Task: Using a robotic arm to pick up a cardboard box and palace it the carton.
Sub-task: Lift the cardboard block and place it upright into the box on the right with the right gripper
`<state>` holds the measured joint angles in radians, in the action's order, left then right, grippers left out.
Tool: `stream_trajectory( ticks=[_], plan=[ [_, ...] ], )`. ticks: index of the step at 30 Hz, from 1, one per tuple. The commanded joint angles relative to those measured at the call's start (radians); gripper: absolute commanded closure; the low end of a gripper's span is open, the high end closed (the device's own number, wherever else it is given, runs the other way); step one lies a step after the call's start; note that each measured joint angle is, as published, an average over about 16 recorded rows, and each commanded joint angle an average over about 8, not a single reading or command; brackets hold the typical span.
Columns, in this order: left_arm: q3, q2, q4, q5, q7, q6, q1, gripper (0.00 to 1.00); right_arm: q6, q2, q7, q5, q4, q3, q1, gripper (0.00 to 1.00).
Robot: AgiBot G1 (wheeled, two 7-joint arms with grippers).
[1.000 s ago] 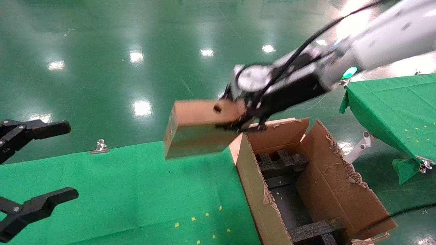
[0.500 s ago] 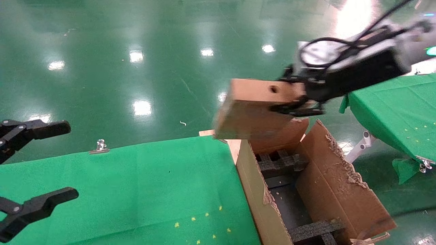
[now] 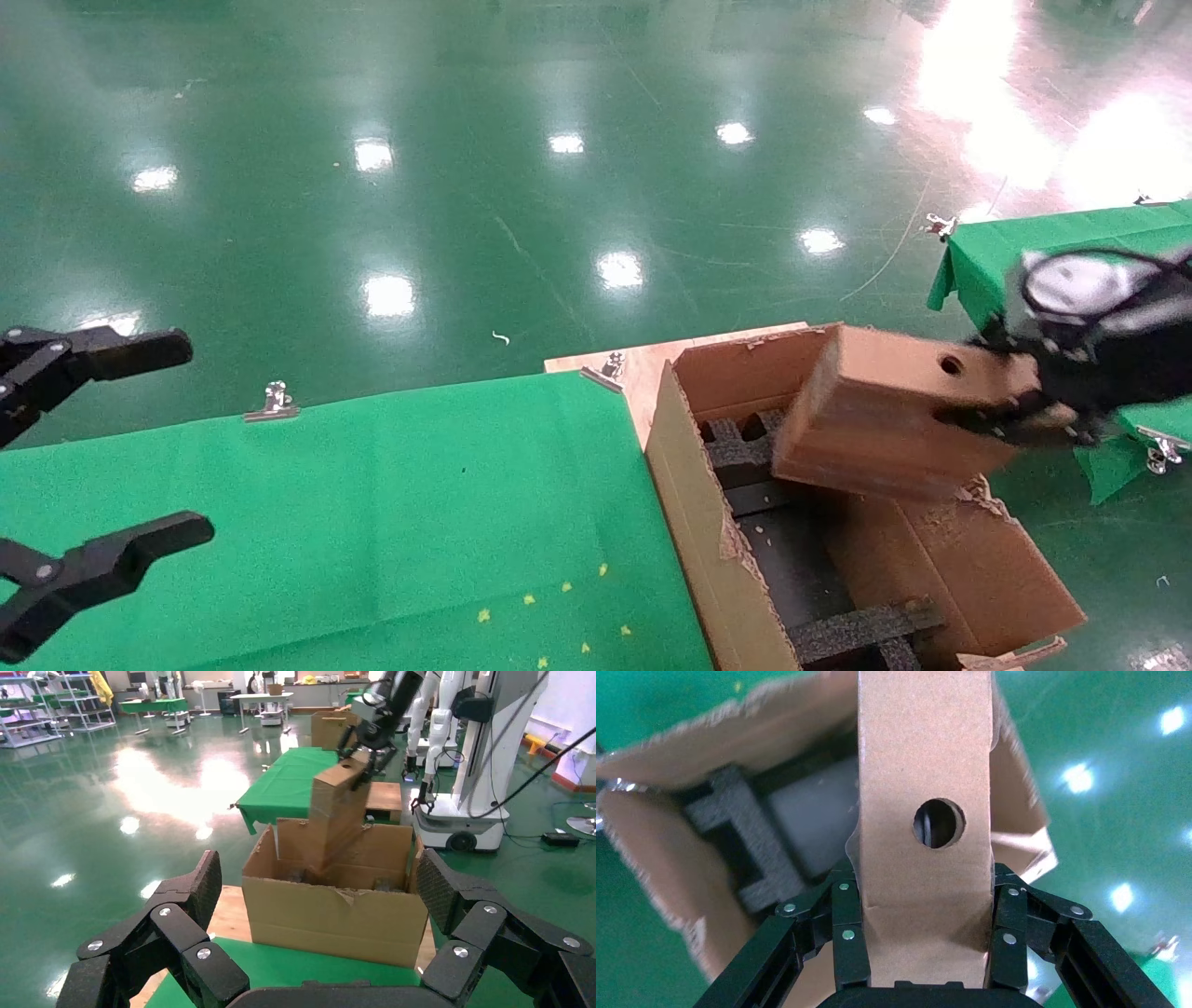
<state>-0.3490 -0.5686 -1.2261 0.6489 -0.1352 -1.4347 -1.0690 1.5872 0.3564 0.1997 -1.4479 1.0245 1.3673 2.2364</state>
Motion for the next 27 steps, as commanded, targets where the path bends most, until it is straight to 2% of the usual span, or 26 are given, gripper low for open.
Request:
stream_trajectory(
  ticks=[1,10,17,21,27],
  plan=[
    [0.0,0.0,0.0,0.0,0.0,0.0,0.0,0.0,-0.003,-0.035,0.018,-0.004,0.02,0.032,-0.001,1.0],
    [0.0,0.0,0.0,0.0,0.0,0.0,0.0,0.0,-0.015,-0.084,0.046,-0.013,0.043,0.079,-0.001,1.0],
    [0.0,0.0,0.0,0.0,0.0,0.0,0.0,0.0,-0.026,-0.074,0.061,-0.002,0.028,0.072,-0.008,1.0],
    [0.0,0.0,0.0,0.0,0.0,0.0,0.0,0.0,-0.075,-0.077,0.171,0.035,-0.009,0.077,-0.036,1.0],
    [0.0,0.0,0.0,0.0,0.0,0.0,0.0,0.0,-0.194,-0.098,0.442,0.087,-0.032,0.098,-0.109,1.0]
  ],
)
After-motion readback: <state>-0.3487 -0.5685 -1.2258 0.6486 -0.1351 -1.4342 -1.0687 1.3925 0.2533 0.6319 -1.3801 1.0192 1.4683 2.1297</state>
